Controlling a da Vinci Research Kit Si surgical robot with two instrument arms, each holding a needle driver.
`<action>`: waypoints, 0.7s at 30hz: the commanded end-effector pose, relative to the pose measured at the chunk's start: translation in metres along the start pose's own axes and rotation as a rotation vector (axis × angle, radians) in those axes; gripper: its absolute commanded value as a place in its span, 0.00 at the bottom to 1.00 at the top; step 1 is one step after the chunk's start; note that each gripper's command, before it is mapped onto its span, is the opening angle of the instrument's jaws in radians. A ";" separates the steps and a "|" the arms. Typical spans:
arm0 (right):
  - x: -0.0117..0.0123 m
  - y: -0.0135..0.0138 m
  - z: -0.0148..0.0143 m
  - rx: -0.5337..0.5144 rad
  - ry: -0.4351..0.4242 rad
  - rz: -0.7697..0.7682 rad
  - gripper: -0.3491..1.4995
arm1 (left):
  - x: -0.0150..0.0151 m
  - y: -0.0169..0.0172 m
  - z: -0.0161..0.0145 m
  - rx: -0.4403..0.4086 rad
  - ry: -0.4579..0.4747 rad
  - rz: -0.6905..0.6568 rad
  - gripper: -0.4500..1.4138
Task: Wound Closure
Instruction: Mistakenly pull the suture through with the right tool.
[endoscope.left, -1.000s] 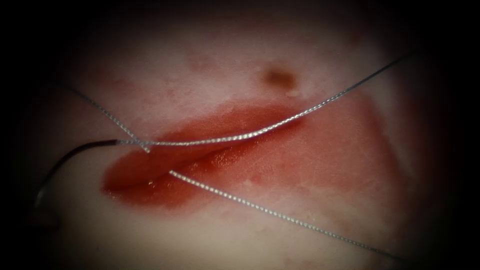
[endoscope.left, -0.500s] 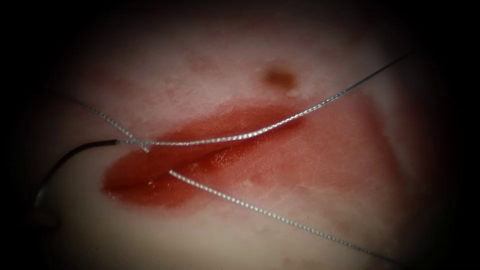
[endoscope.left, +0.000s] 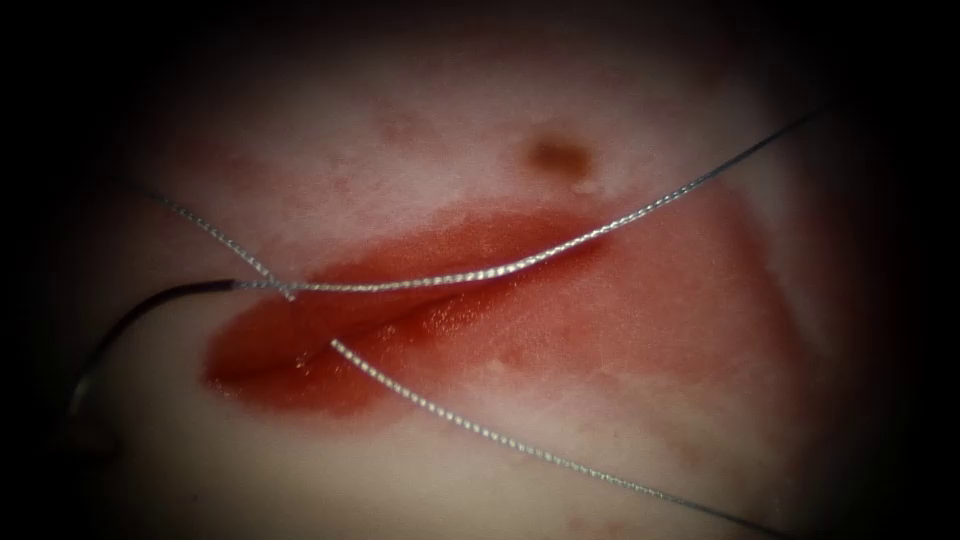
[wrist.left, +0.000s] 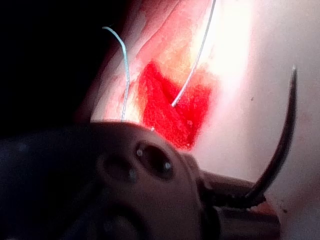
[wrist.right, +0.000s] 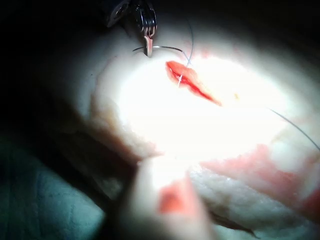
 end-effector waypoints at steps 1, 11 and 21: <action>0.0048 -0.0015 0.0007 0.021 0.034 -0.021 0.82 | -0.0007 -0.0008 -0.0005 0.004 -0.005 0.000 0.00; 0.0157 -0.0044 0.0048 0.017 0.155 -0.115 0.48 | -0.0007 -0.0008 -0.0004 0.004 -0.005 -0.001 0.00; 0.0251 -0.0058 0.0099 0.094 0.101 -0.180 0.58 | -0.0007 -0.0008 -0.0004 0.004 -0.005 -0.001 0.00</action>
